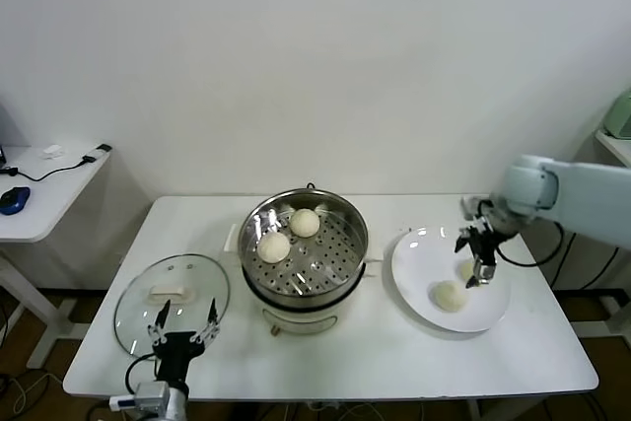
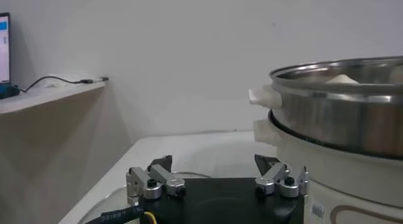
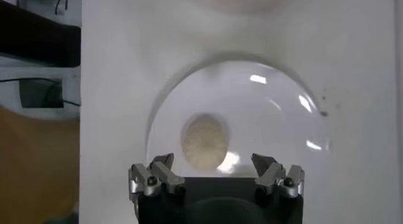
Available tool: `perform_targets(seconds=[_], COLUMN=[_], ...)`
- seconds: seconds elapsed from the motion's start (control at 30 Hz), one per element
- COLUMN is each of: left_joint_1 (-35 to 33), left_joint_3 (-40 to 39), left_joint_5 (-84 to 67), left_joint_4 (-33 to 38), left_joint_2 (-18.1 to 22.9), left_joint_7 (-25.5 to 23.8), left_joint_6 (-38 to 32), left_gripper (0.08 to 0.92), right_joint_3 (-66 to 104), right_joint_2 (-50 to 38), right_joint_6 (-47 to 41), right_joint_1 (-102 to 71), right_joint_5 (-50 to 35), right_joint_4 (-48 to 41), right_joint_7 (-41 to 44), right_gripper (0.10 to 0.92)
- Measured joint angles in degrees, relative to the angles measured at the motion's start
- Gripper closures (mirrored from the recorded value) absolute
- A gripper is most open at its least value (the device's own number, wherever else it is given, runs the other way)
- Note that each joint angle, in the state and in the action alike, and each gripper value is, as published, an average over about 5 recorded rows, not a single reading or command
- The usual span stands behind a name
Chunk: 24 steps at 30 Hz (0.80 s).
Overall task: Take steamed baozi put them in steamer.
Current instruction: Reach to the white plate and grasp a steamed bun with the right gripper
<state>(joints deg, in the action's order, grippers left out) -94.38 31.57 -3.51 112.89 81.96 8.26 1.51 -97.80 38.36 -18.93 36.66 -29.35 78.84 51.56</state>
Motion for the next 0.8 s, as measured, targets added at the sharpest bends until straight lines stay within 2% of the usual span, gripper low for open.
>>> perform_targets(seconds=[0.6,0.7,0.8], left_joint_1=[-0.63,-0.74,-0.94], left_joint_3=[-0.2,-0.21,-0.19], left_joint_5=[0.35,0.42,0.49], left_joint_4=[-0.28,-0.2,0.01], left_joint_2=[-0.17,-0.16,-0.16], left_joint_7=[0.3,0.42,0.54], left_joint_6=[-0.34,-0.39,-0.39], left_gripper=[0.177,0.177,0.177], right_joint_3=[11.75,12.57,12.82], right_joint_2=[2.37,2.4,2.16], right_joint_6=[-2.23,-2.37,-2.42], right_joint_1=[-16.3,-17.25,-17.53], right_joint_5=[5.19,5.7,6.1], right_joint_4=[-6.89,-7.1,-7.0], right_joint_7=[-3.3,-3.3,-3.1], right_gripper=[0.204,0.237,0.308])
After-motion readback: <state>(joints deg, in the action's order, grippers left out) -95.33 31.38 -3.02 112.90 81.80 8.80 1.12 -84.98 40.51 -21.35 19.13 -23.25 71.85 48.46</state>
